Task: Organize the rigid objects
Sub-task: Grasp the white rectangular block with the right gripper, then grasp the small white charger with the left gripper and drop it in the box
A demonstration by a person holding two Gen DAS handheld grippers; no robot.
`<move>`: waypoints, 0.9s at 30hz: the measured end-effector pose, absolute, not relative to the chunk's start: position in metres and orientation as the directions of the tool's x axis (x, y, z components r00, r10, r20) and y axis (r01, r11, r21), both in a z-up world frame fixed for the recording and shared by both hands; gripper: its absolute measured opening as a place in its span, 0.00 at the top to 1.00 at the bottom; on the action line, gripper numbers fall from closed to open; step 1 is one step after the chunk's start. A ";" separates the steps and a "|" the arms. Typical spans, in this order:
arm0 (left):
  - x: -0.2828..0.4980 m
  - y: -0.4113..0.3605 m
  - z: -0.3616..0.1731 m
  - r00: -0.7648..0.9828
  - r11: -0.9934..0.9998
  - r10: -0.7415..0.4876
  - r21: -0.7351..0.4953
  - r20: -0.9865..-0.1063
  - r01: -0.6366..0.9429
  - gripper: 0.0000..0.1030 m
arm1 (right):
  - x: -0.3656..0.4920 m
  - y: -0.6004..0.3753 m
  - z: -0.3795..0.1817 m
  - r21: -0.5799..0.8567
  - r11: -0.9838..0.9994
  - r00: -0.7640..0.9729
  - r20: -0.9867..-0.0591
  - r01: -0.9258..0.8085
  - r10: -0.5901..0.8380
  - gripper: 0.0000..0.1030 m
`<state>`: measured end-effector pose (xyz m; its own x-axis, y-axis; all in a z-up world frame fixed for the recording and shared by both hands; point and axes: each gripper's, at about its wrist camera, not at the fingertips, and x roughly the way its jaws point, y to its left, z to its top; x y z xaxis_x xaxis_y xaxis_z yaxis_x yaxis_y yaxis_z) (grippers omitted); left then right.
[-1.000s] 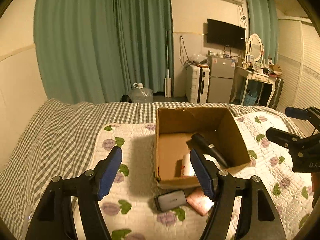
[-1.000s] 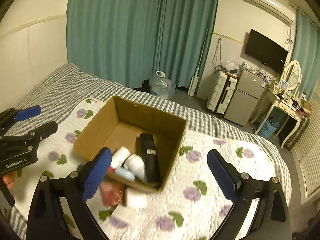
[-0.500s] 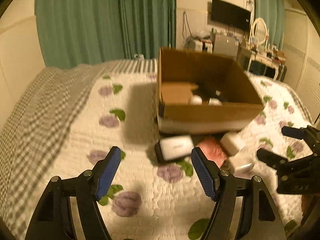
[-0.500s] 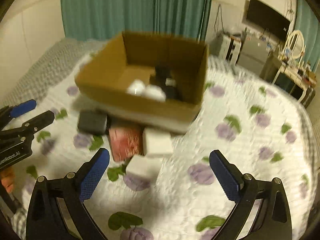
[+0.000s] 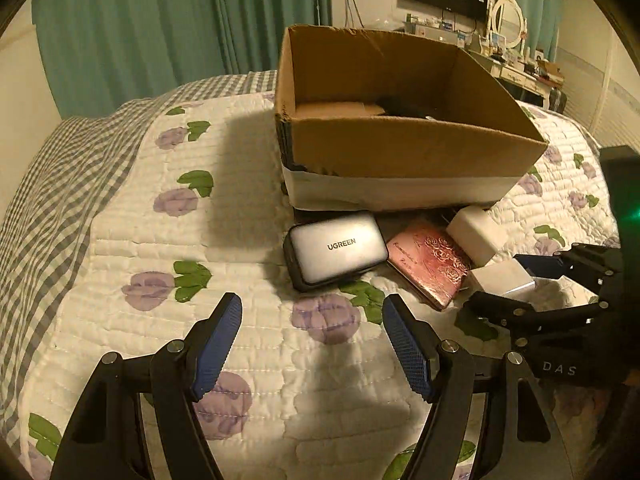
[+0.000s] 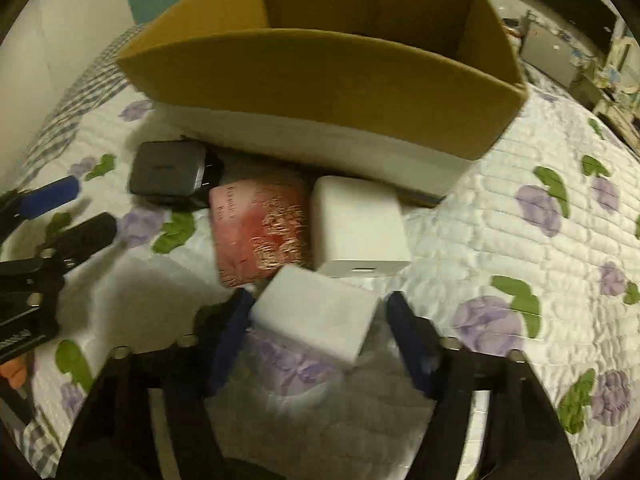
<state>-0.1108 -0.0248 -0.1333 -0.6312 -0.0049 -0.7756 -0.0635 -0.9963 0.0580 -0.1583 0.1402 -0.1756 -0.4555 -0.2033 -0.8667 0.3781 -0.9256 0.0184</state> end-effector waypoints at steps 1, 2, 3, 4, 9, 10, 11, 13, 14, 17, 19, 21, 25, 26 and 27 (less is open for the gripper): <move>-0.110 -0.023 -0.133 -0.631 -0.996 -0.009 0.063 -0.776 -0.063 0.27 | -0.156 0.143 -0.173 0.025 -0.926 -0.458 -0.864 0.377 -0.210 0.39; -0.111 -0.022 -0.132 -0.631 -0.996 -0.013 0.067 -0.775 -0.061 0.27 | -0.155 0.147 -0.170 0.038 -0.926 -0.459 -0.860 0.376 -0.222 0.39; -0.110 -0.020 -0.130 -0.633 -0.996 -0.016 0.069 -0.774 -0.061 0.27 | -0.153 0.151 -0.165 0.047 -0.926 -0.467 -0.853 0.375 -0.232 0.39; -0.110 -0.017 -0.128 -0.634 -0.996 -0.015 0.070 -0.773 -0.061 0.27 | -0.149 0.157 -0.156 0.046 -0.927 -0.488 -0.840 0.372 -0.237 0.39; -0.112 0.010 -0.113 -0.649 -0.995 0.018 0.051 -0.760 -0.087 0.27 | -0.146 0.201 -0.119 0.012 -0.951 -0.580 -0.790 0.310 -0.199 0.39; -0.115 0.019 -0.112 -0.646 -0.995 0.028 0.042 -0.762 -0.093 0.27 | -0.149 0.214 -0.113 -0.001 -0.958 -0.597 -0.783 0.285 -0.177 0.39; -0.118 0.026 -0.112 -0.642 -0.994 0.039 0.033 -0.766 -0.100 0.27 | -0.152 0.223 -0.109 -0.014 -0.963 -0.608 -0.778 0.268 -0.158 0.39; -0.126 0.044 -0.115 -0.631 -0.994 0.066 0.001 -0.773 -0.105 0.27 | -0.156 0.245 -0.101 -0.033 -0.971 -0.627 -0.768 0.237 -0.127 0.39; -0.130 0.052 -0.116 -0.624 -0.995 0.071 -0.010 -0.778 -0.102 0.27 | -0.159 0.252 -0.099 -0.034 -0.974 -0.634 -0.764 0.225 -0.120 0.39; -0.148 0.080 -0.128 -0.592 -0.994 0.091 -0.038 -0.801 -0.102 0.27 | -0.166 0.274 -0.095 -0.004 -0.982 -0.647 -0.753 0.187 -0.120 0.39; -0.156 0.094 -0.133 -0.575 -0.994 0.097 -0.047 -0.812 -0.102 0.27 | -0.169 0.288 -0.098 0.042 -0.984 -0.640 -0.755 0.172 -0.144 0.39; -0.165 0.110 -0.140 -0.563 -0.995 0.077 -0.026 -0.823 -0.098 0.27 | -0.172 0.287 -0.102 0.059 -0.984 -0.629 -0.762 0.168 -0.153 0.39; -0.179 0.128 -0.158 -0.538 -0.998 0.013 0.026 -0.843 -0.064 0.27 | -0.169 0.289 -0.106 0.087 -0.981 -0.627 -0.759 0.173 -0.178 0.39; -0.181 0.131 -0.162 -0.530 -0.998 0.001 0.036 -0.848 -0.059 0.27 | -0.168 0.291 -0.105 0.098 -0.980 -0.627 -0.756 0.174 -0.187 0.39; -0.184 0.134 -0.167 -0.518 -0.997 -0.021 0.055 -0.855 -0.050 0.27 | -0.167 0.293 -0.105 0.105 -0.980 -0.629 -0.754 0.172 -0.191 0.39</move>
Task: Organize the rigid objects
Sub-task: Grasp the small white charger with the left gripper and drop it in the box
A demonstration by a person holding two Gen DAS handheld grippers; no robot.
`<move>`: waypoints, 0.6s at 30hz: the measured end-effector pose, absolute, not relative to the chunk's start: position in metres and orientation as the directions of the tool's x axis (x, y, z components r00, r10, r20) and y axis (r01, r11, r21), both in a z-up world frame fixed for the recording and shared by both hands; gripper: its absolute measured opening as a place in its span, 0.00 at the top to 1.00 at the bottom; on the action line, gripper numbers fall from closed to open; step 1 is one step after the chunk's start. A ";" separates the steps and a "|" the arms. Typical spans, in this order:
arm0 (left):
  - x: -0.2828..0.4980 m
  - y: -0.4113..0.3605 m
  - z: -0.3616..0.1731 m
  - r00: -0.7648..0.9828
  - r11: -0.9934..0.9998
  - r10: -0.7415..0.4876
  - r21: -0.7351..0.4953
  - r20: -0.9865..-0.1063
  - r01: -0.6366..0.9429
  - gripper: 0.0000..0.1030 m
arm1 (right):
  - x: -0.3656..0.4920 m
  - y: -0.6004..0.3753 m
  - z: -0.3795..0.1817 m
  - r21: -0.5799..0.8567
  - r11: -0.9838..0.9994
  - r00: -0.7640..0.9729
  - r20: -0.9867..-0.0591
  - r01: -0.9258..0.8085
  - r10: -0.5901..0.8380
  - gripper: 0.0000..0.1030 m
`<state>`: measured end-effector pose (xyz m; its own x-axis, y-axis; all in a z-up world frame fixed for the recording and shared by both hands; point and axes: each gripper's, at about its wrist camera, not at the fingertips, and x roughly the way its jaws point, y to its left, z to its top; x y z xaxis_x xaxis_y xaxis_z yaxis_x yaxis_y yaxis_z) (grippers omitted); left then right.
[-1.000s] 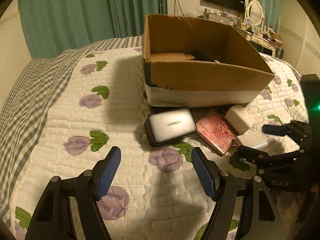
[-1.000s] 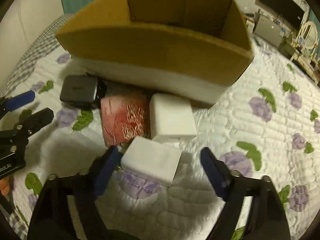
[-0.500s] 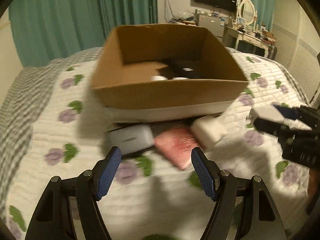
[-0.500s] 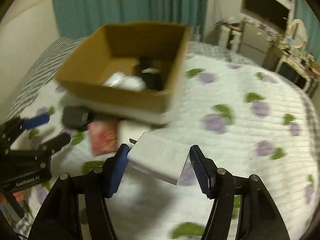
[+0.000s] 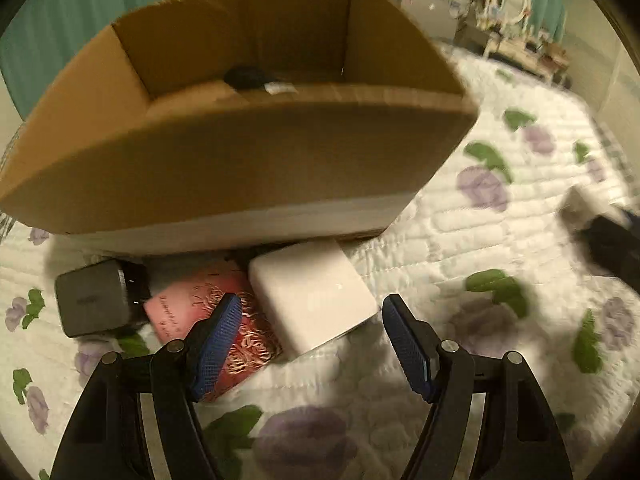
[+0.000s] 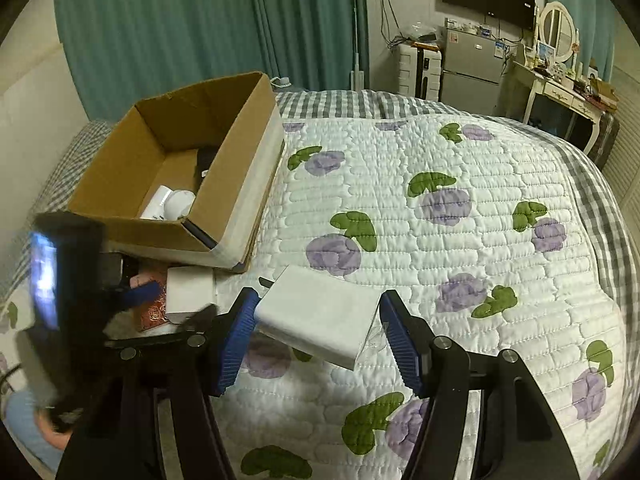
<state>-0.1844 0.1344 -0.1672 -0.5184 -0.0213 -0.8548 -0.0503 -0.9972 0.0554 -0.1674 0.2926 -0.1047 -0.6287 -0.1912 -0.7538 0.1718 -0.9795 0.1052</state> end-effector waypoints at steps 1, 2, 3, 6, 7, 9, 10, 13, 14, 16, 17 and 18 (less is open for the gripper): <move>-0.186 0.139 -0.170 -0.525 -0.996 -0.046 0.082 -0.850 -0.045 0.27 | -0.168 0.294 -0.105 0.112 -0.979 -0.630 -0.752 0.169 -0.195 0.39; -0.188 0.142 -0.172 -0.532 -0.993 -0.068 0.107 -0.844 -0.043 0.27 | -0.168 0.295 -0.106 0.121 -0.979 -0.631 -0.750 0.165 -0.199 0.39; -0.191 0.147 -0.174 -0.535 -0.990 -0.095 0.137 -0.839 -0.039 0.27 | -0.168 0.296 -0.106 0.126 -0.979 -0.631 -0.749 0.162 -0.201 0.39; -0.196 0.151 -0.178 -0.547 -0.985 -0.128 0.172 -0.827 -0.031 0.27 | -0.169 0.297 -0.108 0.129 -0.979 -0.629 -0.752 0.155 -0.199 0.39; -0.195 0.150 -0.177 -0.550 -0.985 -0.123 0.168 -0.826 -0.032 0.28 | -0.168 0.297 -0.107 0.128 -0.980 -0.630 -0.751 0.154 -0.197 0.39; -0.191 0.147 -0.174 -0.555 -0.989 -0.093 0.141 -0.826 -0.043 0.30 | -0.167 0.296 -0.106 0.126 -0.980 -0.634 -0.748 0.154 -0.196 0.39; -0.189 0.145 -0.173 -0.555 -0.990 -0.081 0.131 -0.828 -0.051 0.32 | -0.166 0.297 -0.105 0.125 -0.980 -0.637 -0.746 0.153 -0.195 0.39; -0.179 0.137 -0.167 -0.552 -0.992 -0.035 0.094 -0.833 -0.078 0.33 | -0.161 0.295 -0.102 0.115 -0.982 -0.647 -0.739 0.152 -0.187 0.39; -0.173 0.133 -0.164 -0.552 -0.993 -0.021 0.081 -0.833 -0.085 0.33 | -0.159 0.294 -0.099 0.105 -0.983 -0.651 -0.737 0.153 -0.180 0.39; -0.164 0.127 -0.158 -0.547 -0.993 0.007 0.057 -0.837 -0.100 0.33 | -0.154 0.291 -0.095 0.096 -0.983 -0.658 -0.732 0.156 -0.176 0.39; -0.156 0.124 -0.153 -0.548 -0.993 0.022 0.045 -0.836 -0.108 0.33 | -0.153 0.290 -0.094 0.094 -0.983 -0.660 -0.731 0.157 -0.175 0.39; -0.151 0.122 -0.150 -0.552 -0.993 0.030 0.040 -0.834 -0.115 0.33 | -0.151 0.288 -0.091 0.092 -0.983 -0.662 -0.729 0.159 -0.175 0.39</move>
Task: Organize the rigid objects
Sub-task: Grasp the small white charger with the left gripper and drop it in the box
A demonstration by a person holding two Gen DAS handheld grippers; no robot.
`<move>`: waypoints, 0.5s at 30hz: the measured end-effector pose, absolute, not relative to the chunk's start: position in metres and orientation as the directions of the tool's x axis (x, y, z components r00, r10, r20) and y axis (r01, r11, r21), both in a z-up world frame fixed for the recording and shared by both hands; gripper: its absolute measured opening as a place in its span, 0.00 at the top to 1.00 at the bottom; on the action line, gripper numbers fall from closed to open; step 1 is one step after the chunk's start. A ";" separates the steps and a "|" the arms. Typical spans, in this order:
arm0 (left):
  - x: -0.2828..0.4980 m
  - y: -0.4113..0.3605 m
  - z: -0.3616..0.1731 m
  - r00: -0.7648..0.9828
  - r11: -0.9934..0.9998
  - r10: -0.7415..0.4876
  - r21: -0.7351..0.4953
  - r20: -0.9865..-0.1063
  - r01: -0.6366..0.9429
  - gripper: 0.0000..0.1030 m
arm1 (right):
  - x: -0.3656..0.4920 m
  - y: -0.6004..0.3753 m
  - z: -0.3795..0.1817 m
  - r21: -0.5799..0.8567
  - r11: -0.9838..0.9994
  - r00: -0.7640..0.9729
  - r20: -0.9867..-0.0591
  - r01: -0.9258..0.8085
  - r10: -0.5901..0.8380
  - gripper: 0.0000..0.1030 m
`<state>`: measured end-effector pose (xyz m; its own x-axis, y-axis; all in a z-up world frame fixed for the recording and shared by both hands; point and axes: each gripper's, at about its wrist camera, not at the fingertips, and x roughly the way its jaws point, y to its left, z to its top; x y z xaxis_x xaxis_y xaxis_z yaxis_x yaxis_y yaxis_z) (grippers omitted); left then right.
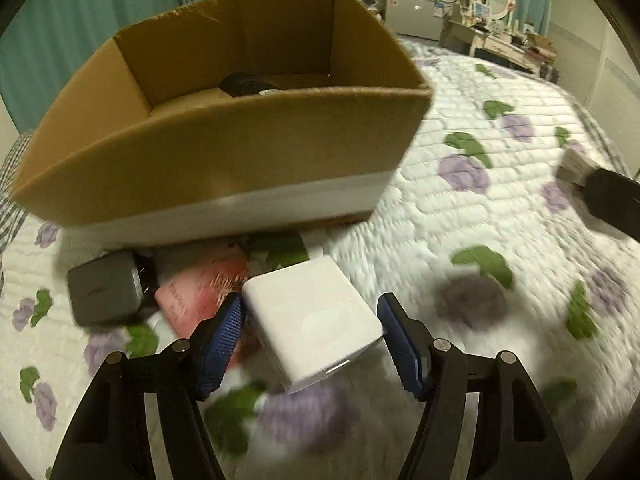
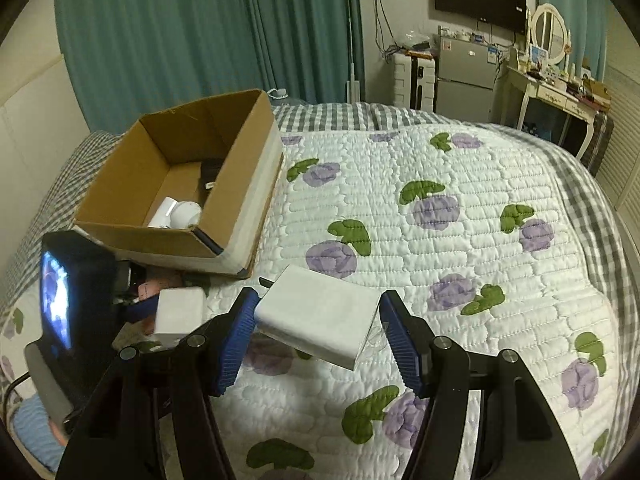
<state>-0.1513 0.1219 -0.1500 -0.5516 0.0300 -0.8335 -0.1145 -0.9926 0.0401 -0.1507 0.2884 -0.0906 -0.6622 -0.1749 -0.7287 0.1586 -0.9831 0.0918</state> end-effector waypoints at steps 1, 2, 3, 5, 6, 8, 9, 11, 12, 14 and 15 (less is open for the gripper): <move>-0.144 0.118 -0.145 -0.559 -0.992 0.040 0.036 -0.828 -0.124 0.33 | -0.148 0.286 -0.087 0.088 -0.983 -0.666 -0.726 0.160 -0.173 0.39; -0.138 0.116 -0.139 -0.566 -0.991 0.048 0.032 -0.823 -0.131 0.33 | -0.147 0.285 -0.085 0.084 -0.983 -0.668 -0.724 0.162 -0.172 0.39; -0.130 0.111 -0.131 -0.576 -0.990 0.062 0.022 -0.815 -0.138 0.33 | -0.144 0.282 -0.081 0.074 -0.983 -0.673 -0.720 0.165 -0.168 0.39; -0.119 0.103 -0.116 -0.592 -0.989 0.084 0.003 -0.801 -0.145 0.34 | -0.139 0.277 -0.072 0.067 -0.983 -0.683 -0.711 0.170 -0.167 0.39; -0.116 0.104 -0.110 -0.602 -0.989 0.093 -0.003 -0.793 -0.149 0.37 | -0.138 0.275 -0.068 0.066 -0.983 -0.687 -0.707 0.173 -0.168 0.39; -0.107 0.094 -0.089 -0.625 -0.988 0.114 -0.020 -0.772 -0.156 0.42 | -0.134 0.270 -0.056 0.061 -0.982 -0.699 -0.695 0.180 -0.171 0.39; -0.105 0.089 -0.082 -0.633 -0.986 0.126 -0.029 -0.764 -0.161 0.44 | -0.133 0.267 -0.050 0.055 -0.981 -0.705 -0.688 0.184 -0.171 0.39; -0.100 0.083 -0.062 -0.654 -0.982 0.159 -0.053 -0.740 -0.179 0.49 | -0.133 0.259 -0.040 0.044 -0.980 -0.716 -0.676 0.196 -0.174 0.39; -0.096 0.077 -0.050 -0.667 -0.980 0.177 -0.066 -0.723 -0.189 0.59 | -0.133 0.256 -0.036 0.042 -0.979 -0.719 -0.672 0.201 -0.177 0.39; -0.099 0.072 -0.031 -0.688 -0.978 0.193 -0.077 -0.699 -0.196 0.72 | -0.135 0.249 -0.028 0.041 -0.976 -0.726 -0.662 0.214 -0.187 0.39; -0.102 0.070 -0.023 -0.690 -0.972 0.220 -0.098 -0.690 -0.212 0.73 | -0.135 0.248 -0.027 0.042 -0.975 -0.727 -0.659 0.218 -0.191 0.39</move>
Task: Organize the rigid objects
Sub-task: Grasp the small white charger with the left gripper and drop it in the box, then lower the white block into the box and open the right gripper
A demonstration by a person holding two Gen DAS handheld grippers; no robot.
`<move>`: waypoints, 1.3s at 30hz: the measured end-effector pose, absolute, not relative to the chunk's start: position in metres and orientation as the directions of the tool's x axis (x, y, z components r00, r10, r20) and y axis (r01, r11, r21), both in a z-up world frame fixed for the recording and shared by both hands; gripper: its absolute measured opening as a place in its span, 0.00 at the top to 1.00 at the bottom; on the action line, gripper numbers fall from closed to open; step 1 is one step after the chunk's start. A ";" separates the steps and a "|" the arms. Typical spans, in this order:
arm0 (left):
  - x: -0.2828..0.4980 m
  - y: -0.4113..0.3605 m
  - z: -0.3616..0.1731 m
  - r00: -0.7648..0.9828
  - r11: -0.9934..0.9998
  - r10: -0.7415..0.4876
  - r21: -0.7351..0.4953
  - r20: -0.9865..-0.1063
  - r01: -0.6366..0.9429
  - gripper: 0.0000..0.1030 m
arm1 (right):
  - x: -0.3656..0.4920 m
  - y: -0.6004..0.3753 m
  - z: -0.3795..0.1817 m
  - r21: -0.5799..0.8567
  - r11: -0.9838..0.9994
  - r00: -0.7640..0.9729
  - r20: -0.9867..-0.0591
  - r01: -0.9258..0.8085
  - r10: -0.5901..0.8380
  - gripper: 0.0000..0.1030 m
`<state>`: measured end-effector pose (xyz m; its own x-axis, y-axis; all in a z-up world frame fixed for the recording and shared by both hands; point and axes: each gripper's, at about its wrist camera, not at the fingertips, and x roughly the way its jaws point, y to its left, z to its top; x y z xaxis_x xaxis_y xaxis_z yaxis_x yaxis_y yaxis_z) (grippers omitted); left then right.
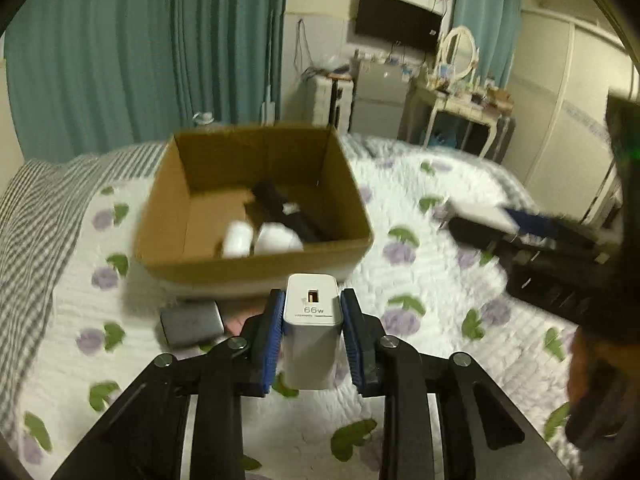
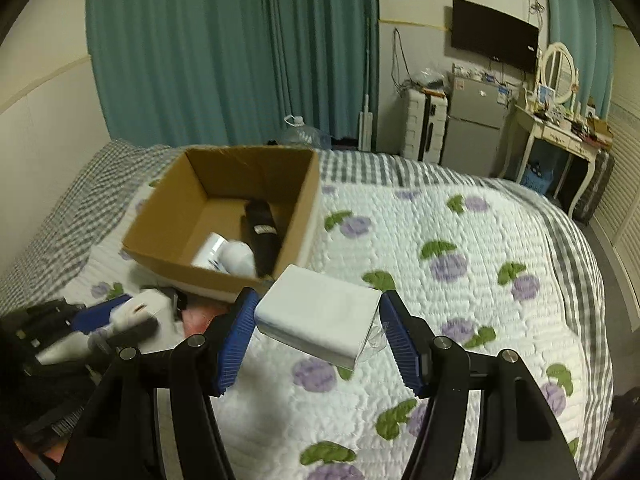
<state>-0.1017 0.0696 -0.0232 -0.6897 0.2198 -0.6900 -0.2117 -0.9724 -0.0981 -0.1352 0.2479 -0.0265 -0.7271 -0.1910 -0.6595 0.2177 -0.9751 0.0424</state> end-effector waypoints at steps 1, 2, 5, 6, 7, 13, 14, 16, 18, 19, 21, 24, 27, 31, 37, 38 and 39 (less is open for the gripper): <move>-0.106 0.066 -0.017 -0.694 -0.968 0.238 -0.112 -0.679 -0.223 0.73 | -0.138 0.245 -0.024 0.045 -0.974 -0.729 -0.656 0.221 -0.195 0.39; -0.112 0.064 -0.011 -0.701 -0.965 0.246 -0.104 -0.670 -0.240 0.73 | -0.140 0.243 -0.023 0.046 -0.973 -0.730 -0.654 0.225 -0.199 0.39; -0.121 0.063 0.000 -0.727 -0.970 0.215 -0.055 -0.652 -0.238 0.73 | -0.147 0.241 -0.024 0.051 -0.973 -0.729 -0.654 0.224 -0.202 0.39; -0.127 0.061 0.006 -0.735 -0.969 0.219 -0.052 -0.641 -0.243 0.73 | -0.151 0.241 -0.024 0.058 -0.973 -0.727 -0.655 0.225 -0.207 0.39; -0.132 0.059 0.009 -0.742 -0.969 0.218 -0.051 -0.634 -0.242 0.73 | -0.154 0.242 -0.024 0.065 -0.972 -0.725 -0.655 0.227 -0.213 0.39; -0.181 0.046 0.015 -0.771 -0.977 0.173 -0.010 -0.613 -0.211 0.73 | -0.182 0.237 -0.018 0.048 -0.968 -0.739 -0.638 0.245 -0.218 0.39; -0.190 0.044 0.012 -0.769 -0.979 0.166 -0.008 -0.618 -0.205 0.73 | -0.188 0.235 -0.016 0.046 -0.967 -0.743 -0.631 0.252 -0.224 0.39; -0.211 0.042 0.001 -0.760 -0.981 0.143 0.010 -0.634 -0.193 0.73 | -0.196 0.233 -0.016 0.045 -0.964 -0.746 -0.625 0.261 -0.231 0.39; -0.233 0.040 -0.017 -0.744 -0.983 0.120 0.028 -0.657 -0.183 0.73 | -0.206 0.230 -0.018 0.044 -0.962 -0.745 -0.623 0.269 -0.237 0.39; -0.241 0.039 -0.024 -0.738 -0.984 0.111 0.031 -0.666 -0.176 0.73 | -0.211 0.229 -0.021 0.044 -0.961 -0.744 -0.624 0.274 -0.241 0.39; -0.254 0.039 -0.039 -0.723 -0.985 0.093 0.042 -0.685 -0.166 0.73 | -0.217 0.228 -0.026 0.048 -0.959 -0.739 -0.627 0.279 -0.247 0.39; -0.265 0.037 -0.057 -0.704 -0.985 0.086 0.045 -0.705 -0.165 0.73 | -0.223 0.226 -0.036 0.055 -0.957 -0.726 -0.640 0.286 -0.254 0.39; -0.268 0.040 -0.067 -0.704 -0.980 0.061 0.090 -0.707 -0.176 0.70 | -0.224 0.225 -0.044 0.060 -0.955 -0.715 -0.650 0.290 -0.258 0.39; -0.261 0.037 -0.059 -0.727 -0.980 0.065 0.093 -0.684 -0.175 0.38 | -0.224 0.220 -0.039 0.061 -0.956 -0.718 -0.647 0.288 -0.258 0.39; -0.240 0.019 -0.026 -0.782 -0.985 0.015 0.127 -0.624 -0.121 0.35 | -0.231 0.203 -0.010 0.081 -0.944 -0.741 -0.600 0.319 -0.301 0.39; -0.236 0.014 -0.022 -0.787 -0.986 0.015 0.121 -0.616 -0.113 0.34 | -0.235 0.195 -0.006 0.080 -0.939 -0.741 -0.593 0.334 -0.314 0.39; -0.231 0.007 -0.017 -0.793 -0.989 0.007 0.114 -0.609 -0.096 0.33 | -0.239 0.189 -0.004 0.077 -0.936 -0.740 -0.592 0.343 -0.320 0.39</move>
<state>-0.2306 0.0067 -0.0171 -0.7935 0.0068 -0.6086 -0.0961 -0.9888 0.1141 -0.2394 0.1890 -0.0042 -0.7398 -0.3196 -0.5921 0.3429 -0.9362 0.0768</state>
